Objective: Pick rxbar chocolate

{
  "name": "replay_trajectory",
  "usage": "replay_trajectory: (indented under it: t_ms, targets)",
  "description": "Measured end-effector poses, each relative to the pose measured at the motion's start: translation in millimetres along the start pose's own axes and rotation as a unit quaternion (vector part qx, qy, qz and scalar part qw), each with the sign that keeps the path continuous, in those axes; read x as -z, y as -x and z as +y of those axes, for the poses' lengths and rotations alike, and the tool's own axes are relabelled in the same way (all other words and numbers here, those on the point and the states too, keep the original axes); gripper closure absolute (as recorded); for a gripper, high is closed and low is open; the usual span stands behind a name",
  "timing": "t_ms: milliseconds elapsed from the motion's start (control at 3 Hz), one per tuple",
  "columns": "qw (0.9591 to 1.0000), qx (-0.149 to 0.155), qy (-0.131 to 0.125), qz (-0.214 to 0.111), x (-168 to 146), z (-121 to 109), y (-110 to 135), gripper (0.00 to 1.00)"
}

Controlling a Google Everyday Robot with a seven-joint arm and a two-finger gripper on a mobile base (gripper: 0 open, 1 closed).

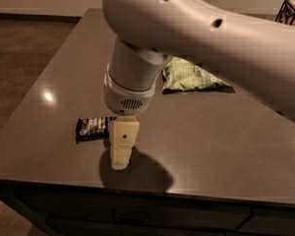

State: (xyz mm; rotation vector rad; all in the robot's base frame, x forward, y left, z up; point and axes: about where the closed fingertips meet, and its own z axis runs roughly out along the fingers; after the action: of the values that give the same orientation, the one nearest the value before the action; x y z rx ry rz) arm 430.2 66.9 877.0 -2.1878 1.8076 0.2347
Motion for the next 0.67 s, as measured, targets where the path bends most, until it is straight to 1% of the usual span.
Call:
replay_trajectory:
  t_ms: [333, 667]
  targets:
    - [0.9999, 0.004, 0.008, 0.011, -23.7, -13.6, 4.1, 0.00]
    - [0.9995, 0.002, 0.021, 0.021, -43.5, -26.7, -0.3, 0.00]
